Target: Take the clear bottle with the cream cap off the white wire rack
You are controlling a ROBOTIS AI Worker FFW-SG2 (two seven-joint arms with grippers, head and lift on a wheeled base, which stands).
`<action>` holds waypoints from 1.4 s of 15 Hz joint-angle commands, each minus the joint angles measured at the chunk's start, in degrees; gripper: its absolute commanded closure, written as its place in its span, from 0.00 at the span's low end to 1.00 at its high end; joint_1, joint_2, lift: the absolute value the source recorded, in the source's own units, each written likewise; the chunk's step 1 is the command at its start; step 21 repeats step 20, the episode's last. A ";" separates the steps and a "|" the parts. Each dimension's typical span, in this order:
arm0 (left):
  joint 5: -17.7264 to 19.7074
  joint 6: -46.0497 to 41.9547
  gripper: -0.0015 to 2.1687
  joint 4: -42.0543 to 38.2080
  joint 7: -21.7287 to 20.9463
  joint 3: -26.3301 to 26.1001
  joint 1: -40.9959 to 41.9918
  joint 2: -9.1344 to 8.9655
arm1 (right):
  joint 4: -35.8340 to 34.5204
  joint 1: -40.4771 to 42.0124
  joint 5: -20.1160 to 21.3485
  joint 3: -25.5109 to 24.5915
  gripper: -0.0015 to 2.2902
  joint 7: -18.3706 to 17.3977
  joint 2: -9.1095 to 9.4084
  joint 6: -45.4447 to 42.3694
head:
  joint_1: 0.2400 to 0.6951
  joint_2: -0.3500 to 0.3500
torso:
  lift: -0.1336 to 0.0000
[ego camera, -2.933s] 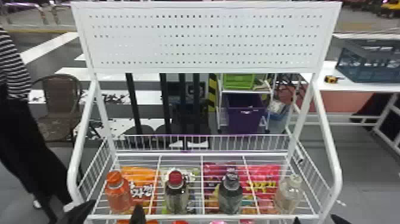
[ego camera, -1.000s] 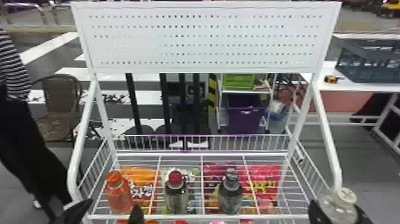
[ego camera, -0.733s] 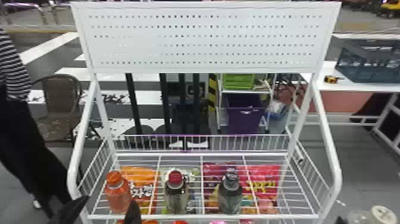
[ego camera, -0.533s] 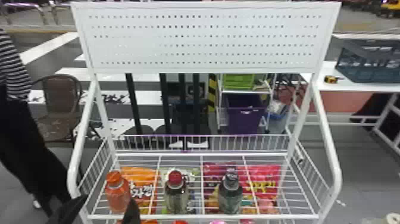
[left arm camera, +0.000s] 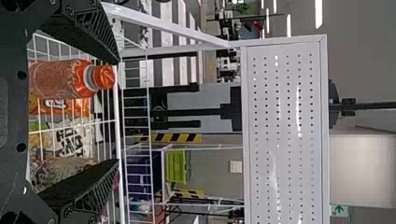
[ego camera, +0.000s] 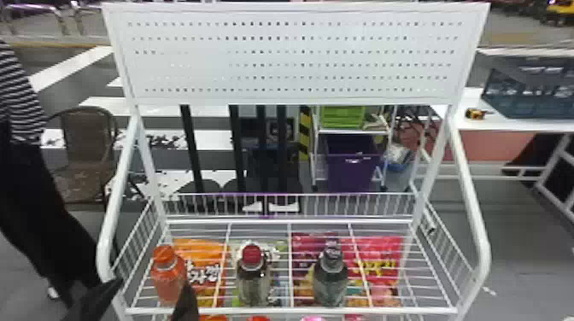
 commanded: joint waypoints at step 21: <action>0.00 1.06 0.07 -0.14 0.11 -0.10 -0.81 -0.33 | 2.25 -2.68 -1.14 -0.03 0.80 0.49 0.05 -0.50 | 0.57 0.50 | 1.00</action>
